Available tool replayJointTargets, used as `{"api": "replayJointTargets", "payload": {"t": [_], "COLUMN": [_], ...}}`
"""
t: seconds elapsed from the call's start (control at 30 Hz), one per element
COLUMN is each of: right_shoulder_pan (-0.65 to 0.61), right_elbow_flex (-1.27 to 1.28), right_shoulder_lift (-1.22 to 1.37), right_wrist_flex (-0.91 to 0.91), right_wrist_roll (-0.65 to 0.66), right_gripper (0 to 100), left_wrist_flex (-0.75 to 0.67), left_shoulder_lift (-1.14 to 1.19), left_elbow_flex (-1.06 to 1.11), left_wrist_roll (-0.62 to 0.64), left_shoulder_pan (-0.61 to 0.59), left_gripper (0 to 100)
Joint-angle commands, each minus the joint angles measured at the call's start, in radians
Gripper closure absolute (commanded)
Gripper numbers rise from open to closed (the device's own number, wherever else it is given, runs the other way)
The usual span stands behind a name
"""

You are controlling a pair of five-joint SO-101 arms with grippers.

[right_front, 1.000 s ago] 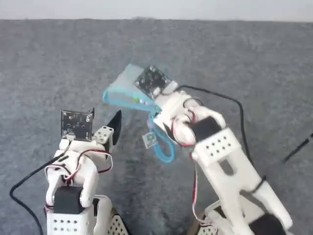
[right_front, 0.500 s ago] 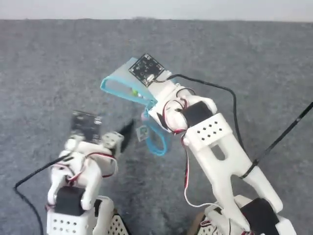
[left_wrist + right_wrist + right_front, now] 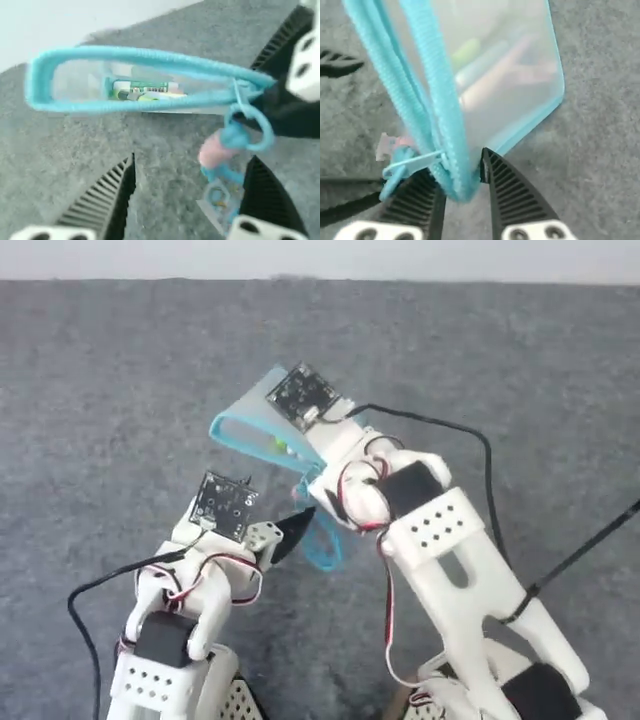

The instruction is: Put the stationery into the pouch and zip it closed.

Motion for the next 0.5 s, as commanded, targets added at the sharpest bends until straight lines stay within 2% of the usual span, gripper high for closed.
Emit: {"api": "replayJointTargets", "payload": {"t": [0.0, 0.23, 0.47], "right_shoulder_pan": [-0.028, -0.03, -0.062], "right_elbow_flex": [0.014, 0.046, 0.06], "right_shoulder_lift": [-0.07, -0.068, -0.068], "right_wrist_flex": [0.008, 0.002, 0.002], "right_wrist_roll": [-0.021, -0.018, -0.017], "right_gripper": [99.1, 99.1, 99.1], "left_wrist_flex": [-0.044, -0.048, -0.048], "left_shoulder_lift": [-0.012, -0.012, -0.012], "left_elbow_flex": [-0.012, -0.012, -0.005], "left_wrist_roll": [-0.006, -0.006, -0.011], "left_shoulder_pan": [0.008, 0.011, 0.071], "left_gripper": [67, 72, 79]}}
